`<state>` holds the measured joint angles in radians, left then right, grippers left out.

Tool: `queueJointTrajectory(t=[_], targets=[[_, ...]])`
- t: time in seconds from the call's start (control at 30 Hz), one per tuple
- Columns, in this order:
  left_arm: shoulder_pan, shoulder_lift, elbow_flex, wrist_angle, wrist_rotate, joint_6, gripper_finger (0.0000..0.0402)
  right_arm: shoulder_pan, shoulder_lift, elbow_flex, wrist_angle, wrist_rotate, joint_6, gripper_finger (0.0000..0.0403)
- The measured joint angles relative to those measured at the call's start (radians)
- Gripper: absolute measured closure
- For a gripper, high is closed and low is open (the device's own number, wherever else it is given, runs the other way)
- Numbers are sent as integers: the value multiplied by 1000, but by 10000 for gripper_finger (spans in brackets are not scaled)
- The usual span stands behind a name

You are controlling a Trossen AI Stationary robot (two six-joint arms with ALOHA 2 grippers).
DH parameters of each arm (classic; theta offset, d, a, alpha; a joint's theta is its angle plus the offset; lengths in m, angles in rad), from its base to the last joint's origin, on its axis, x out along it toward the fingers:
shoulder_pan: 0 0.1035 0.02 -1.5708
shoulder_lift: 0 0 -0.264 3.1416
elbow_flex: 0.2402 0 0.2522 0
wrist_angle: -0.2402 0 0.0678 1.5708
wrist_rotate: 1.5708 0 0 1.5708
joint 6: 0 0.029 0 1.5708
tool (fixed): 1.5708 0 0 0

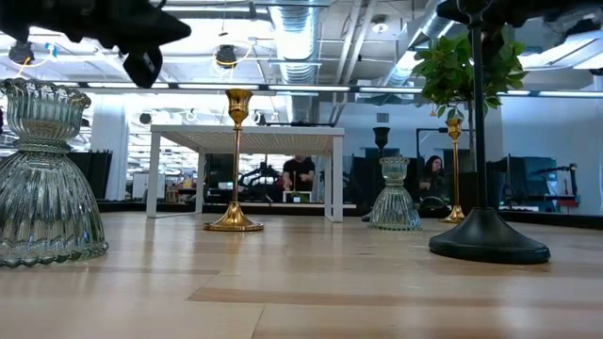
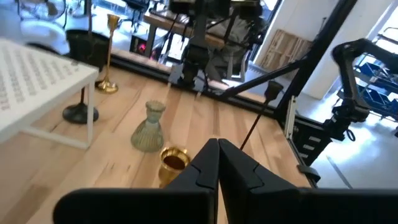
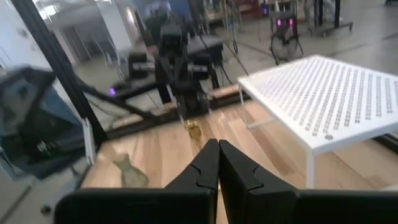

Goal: Pick & Place candle stick holders
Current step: Put the bottom golden candle holder on the shelf

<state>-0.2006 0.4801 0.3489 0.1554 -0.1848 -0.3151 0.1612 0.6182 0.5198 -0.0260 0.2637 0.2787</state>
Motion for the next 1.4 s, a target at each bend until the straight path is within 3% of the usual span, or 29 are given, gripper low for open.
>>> queueJointTrajectory(t=[0.3, 1.4], targets=[[0, 0, 0, -37, 92, -30, 396, 0, 44, 27, -28, 0, -1, 403], [0, 12, 0, -16, 96, -5, 395, 0, 43, 27, 13, 0, 36, 403]])
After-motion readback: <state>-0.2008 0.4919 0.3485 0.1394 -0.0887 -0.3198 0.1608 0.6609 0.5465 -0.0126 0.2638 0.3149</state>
